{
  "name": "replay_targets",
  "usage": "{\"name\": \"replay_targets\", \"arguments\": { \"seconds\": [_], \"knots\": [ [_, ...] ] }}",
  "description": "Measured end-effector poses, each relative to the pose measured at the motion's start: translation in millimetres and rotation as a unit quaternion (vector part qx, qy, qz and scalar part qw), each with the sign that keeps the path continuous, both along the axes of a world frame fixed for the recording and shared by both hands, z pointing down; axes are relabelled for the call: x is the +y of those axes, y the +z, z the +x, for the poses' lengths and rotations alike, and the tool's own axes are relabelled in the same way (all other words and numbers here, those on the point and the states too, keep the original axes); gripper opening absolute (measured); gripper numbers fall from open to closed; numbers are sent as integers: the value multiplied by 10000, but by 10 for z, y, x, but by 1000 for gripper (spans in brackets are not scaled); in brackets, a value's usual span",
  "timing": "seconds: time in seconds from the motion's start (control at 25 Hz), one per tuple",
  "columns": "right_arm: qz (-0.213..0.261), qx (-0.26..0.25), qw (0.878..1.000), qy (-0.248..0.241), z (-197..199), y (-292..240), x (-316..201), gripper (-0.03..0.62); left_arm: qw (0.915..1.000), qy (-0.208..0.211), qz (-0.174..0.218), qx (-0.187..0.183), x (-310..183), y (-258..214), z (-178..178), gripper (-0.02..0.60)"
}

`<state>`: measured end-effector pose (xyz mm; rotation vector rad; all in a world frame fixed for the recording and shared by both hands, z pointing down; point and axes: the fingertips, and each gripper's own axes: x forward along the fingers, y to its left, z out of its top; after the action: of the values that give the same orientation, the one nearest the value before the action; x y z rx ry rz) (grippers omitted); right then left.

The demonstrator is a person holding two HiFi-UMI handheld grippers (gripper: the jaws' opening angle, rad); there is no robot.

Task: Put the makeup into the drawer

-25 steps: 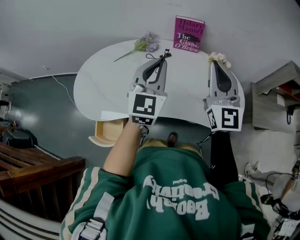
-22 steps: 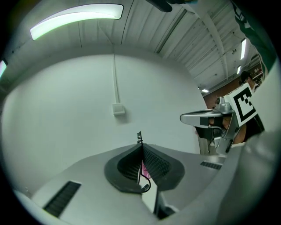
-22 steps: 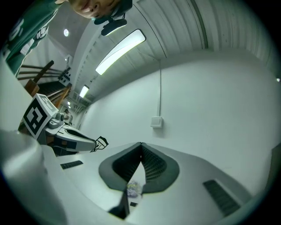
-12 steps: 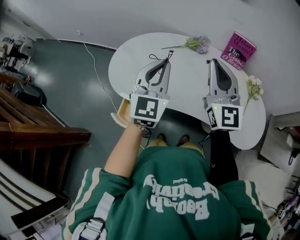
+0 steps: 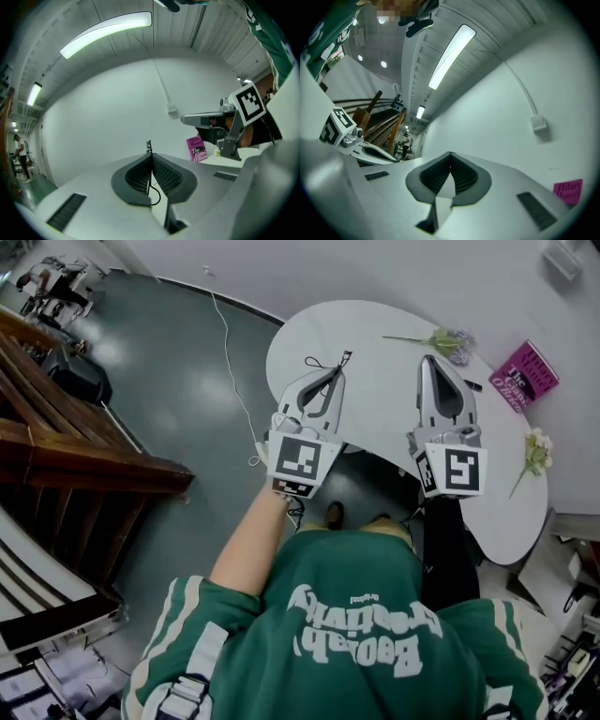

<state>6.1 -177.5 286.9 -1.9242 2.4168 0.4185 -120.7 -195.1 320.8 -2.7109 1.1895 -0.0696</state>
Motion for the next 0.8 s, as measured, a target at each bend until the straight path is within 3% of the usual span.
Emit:
{"name": "replay_targets", "arguments": {
  "seconds": [0.16,0.32,0.6,0.8],
  "knots": [
    [-143,63,9997,-179,-261,119,-57,9,9969,-150,-721,-274,-61,741,-270,20],
    [-206,136,9994,-246,-382,161,-105,9,9851,-287,-1574,-623,-43,1603,-498,20],
    [-312,91,9992,-231,-369,242,-145,9,9541,-334,-2726,-1198,109,2762,-660,20],
    [-329,111,9992,-187,-335,256,-158,8,9239,-554,-3591,-1198,175,3280,-805,20]
  ]
}}
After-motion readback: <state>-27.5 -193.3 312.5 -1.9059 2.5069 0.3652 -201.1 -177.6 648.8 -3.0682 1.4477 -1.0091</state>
